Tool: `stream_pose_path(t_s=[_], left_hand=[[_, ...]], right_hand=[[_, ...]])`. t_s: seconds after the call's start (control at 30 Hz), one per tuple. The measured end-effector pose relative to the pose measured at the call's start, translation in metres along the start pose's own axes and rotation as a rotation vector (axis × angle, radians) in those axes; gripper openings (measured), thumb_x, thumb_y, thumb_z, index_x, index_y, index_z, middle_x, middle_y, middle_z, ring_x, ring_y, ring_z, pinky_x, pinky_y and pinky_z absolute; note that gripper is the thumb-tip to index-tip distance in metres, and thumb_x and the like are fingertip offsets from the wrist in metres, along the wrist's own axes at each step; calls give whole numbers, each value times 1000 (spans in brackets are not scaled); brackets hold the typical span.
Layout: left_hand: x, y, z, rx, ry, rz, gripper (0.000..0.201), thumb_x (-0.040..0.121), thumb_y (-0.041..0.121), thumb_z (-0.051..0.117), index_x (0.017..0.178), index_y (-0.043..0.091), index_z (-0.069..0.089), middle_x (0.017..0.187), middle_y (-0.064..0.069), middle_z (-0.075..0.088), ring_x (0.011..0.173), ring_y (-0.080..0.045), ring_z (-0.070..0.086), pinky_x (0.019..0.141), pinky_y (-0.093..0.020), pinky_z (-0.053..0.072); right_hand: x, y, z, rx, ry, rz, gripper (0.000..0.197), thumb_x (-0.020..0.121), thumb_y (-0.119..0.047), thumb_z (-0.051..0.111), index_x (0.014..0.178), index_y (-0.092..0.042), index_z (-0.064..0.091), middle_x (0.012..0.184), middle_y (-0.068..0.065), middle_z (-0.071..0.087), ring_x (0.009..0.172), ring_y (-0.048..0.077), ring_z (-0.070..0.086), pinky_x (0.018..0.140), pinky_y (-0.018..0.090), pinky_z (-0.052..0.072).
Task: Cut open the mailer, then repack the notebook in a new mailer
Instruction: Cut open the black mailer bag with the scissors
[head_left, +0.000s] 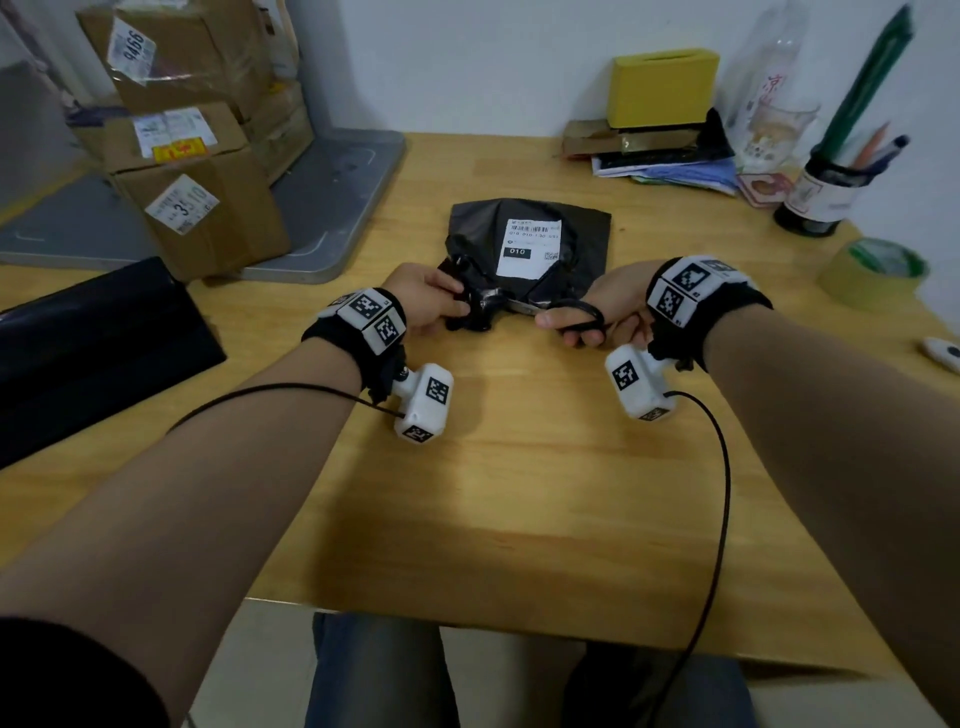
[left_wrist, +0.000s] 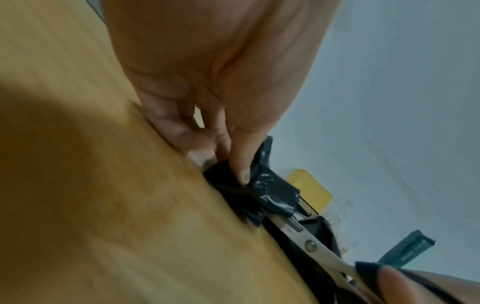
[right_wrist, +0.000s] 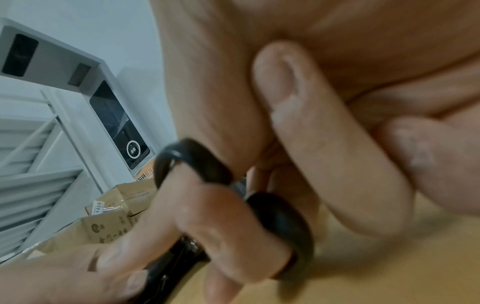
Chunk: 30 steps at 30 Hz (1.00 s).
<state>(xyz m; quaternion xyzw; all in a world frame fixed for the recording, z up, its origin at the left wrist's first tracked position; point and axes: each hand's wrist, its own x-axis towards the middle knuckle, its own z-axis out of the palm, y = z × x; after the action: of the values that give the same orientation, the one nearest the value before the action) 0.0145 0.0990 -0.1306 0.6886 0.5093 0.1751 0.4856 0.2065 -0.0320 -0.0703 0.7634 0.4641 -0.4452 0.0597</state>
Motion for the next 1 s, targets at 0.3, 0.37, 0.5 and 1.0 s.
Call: stream_pose_path(t_s=[0.3, 0.37, 0.5, 1.0], left_hand=[[21, 20, 22, 1, 60, 53, 16, 83, 14, 79, 99, 14, 75, 64, -4, 62, 39, -6, 47, 37, -15, 36], [26, 27, 16, 0, 124, 96, 14, 83, 15, 78, 97, 15, 77, 71, -5, 67, 51, -11, 56, 47, -19, 43], [26, 26, 2, 30, 242, 89, 7, 89, 19, 71, 96, 20, 73, 88, -5, 70, 65, -13, 63, 65, -29, 53], [9, 20, 15, -232, 170, -147, 25, 84, 10, 76, 73, 15, 54, 91, -11, 63, 74, -23, 61, 52, -27, 47]], right_hand=[[-9, 15, 2, 166, -33, -4, 57, 88, -76, 50, 78, -20, 57, 51, -10, 45, 35, 6, 25, 41, 15, 22], [-4, 5, 2, 241, -29, -30, 57, 88, -77, 50, 75, -22, 55, 56, -10, 42, 37, 7, 23, 47, 18, 17], [4, -18, 4, 275, -49, -42, 62, 86, -81, 48, 68, -22, 52, 59, -8, 33, 38, 7, 20, 50, 21, 15], [7, -20, 18, 437, -119, -23, 80, 81, -87, 42, 97, -11, 61, 71, -1, 68, 33, 1, 32, 31, 11, 20]])
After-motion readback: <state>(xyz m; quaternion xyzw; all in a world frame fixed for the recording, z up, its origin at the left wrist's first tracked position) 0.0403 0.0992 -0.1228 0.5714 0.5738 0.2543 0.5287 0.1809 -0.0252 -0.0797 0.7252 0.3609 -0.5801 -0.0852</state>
